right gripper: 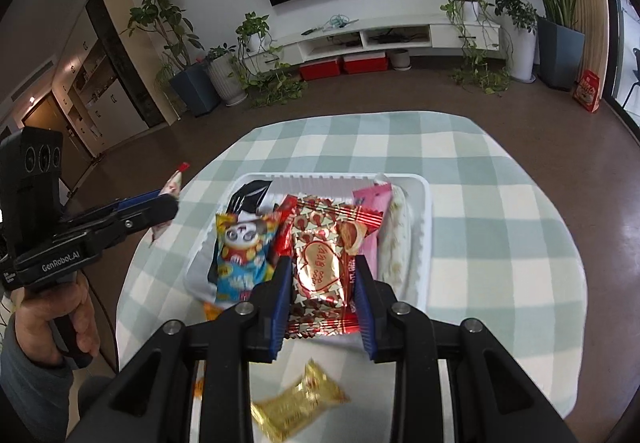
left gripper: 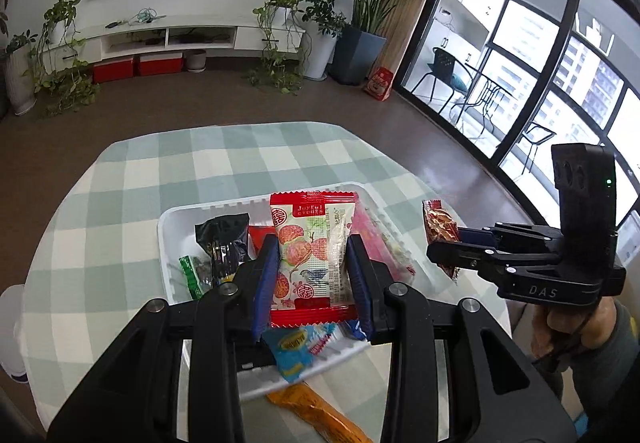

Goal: Organize snacks
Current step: 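Carry biscuit packet into tray with left gripper while right carries heart packet, then open both grippers and withdraw them from the tray, then grasp orange bar with left gripper while right grasps gold wafer packet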

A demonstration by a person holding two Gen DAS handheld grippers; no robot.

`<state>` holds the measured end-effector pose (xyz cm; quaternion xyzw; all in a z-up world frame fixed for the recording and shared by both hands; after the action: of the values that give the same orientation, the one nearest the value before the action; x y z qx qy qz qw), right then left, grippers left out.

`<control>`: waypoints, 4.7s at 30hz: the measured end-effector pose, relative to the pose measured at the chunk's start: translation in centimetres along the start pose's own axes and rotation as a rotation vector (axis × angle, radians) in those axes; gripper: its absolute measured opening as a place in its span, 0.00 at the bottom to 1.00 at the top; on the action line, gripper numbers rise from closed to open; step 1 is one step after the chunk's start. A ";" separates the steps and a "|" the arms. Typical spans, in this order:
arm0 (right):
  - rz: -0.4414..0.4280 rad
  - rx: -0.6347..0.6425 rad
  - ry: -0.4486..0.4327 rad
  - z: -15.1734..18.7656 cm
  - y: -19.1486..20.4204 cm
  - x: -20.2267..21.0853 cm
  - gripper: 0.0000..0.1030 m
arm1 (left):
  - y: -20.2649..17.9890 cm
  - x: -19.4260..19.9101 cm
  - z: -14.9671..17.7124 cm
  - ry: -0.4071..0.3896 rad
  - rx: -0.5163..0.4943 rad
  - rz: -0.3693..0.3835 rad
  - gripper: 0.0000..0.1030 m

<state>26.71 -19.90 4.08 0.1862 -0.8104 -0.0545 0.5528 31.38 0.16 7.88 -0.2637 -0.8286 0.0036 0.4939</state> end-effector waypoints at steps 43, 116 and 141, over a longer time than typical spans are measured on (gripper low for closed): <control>0.125 0.047 0.108 -4.1 0.3 -8.8 0.42 | 2.7 -11.2 -2.8 0.081 0.026 -0.092 0.32; 0.034 -0.291 0.012 17.8 -0.4 -1.7 0.89 | -2.2 -10.1 12.4 0.203 0.021 -0.246 0.31; 0.256 -0.071 0.163 12.9 3.8 -6.6 0.33 | -1.0 -6.1 17.3 0.163 0.031 -0.179 0.19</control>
<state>16.10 -15.49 -5.49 0.0654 -0.7777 0.0032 0.6253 19.03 1.04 -5.71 -0.1807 -0.8057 -0.0493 0.5619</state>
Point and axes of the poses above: each gripper's, at about its wrist camera, not at the fingertips, and x roughly against the way its jaws point, y to its left, z to its underside, the point moved 1 cm from there along -x, roughly the way its jaws point, and after that the axes turned 15 degrees about y, right-handed, at the moved point
